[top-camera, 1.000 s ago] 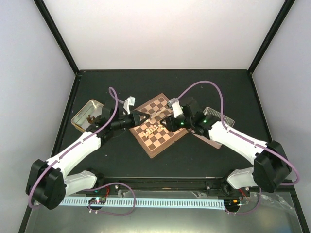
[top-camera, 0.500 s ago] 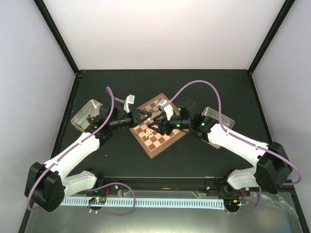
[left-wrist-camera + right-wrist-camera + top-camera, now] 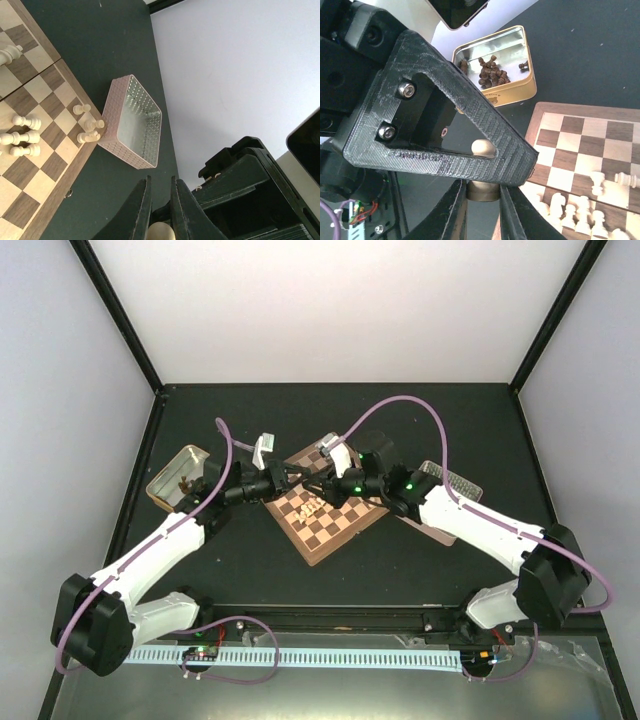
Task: Set up the chess pieces on the board
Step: Place the chess piece on the chessboard.
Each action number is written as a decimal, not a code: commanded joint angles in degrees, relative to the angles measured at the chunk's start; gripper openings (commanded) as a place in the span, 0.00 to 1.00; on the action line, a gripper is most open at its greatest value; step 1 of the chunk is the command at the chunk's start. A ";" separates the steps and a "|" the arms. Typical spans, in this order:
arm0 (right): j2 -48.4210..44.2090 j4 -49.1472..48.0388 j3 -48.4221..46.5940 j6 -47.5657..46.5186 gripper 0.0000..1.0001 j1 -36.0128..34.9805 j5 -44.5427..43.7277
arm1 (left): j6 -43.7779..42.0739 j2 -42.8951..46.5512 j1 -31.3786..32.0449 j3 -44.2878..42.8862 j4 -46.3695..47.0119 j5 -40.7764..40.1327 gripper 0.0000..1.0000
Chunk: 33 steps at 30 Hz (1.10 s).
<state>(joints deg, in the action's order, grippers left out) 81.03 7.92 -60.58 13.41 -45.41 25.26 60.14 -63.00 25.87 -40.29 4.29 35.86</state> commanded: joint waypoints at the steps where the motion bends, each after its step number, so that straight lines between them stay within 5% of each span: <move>1: 1.43 -0.44 -2.38 1.51 0.16 -0.37 -5.32 | 1.12 0.51 0.59 -1.64 2.52 3.77 0.06; 6: 1.39 -0.97 -2.77 1.18 0.07 -0.37 -5.68 | 0.99 0.47 0.59 -1.88 2.45 3.98 0.11; 13: -1.17 0.79 -0.30 -2.84 0.06 -0.34 -8.03 | -3.31 1.12 -0.99 -4.88 -2.75 4.20 0.39; 20: -4.11 0.27 2.41 -6.22 0.07 -0.29 -5.40 | -10.44 0.92 -4.66 -6.91 -7.94 11.97 0.56; 26: -5.35 -0.30 3.61 -8.54 0.08 -0.28 -2.21 | -16.52 -0.94 -5.55 -8.98 -13.90 18.29 0.53; 33: -5.93 -0.95 4.21 -9.78 0.08 -0.24 -0.34 | -17.75 -2.44 -5.56 -9.84 -14.41 20.12 0.33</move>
<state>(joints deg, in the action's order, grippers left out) 76.34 9.08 -56.73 5.69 -45.76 22.61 45.47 -64.51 20.60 -46.89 -7.75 52.77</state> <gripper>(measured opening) 0.133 0.359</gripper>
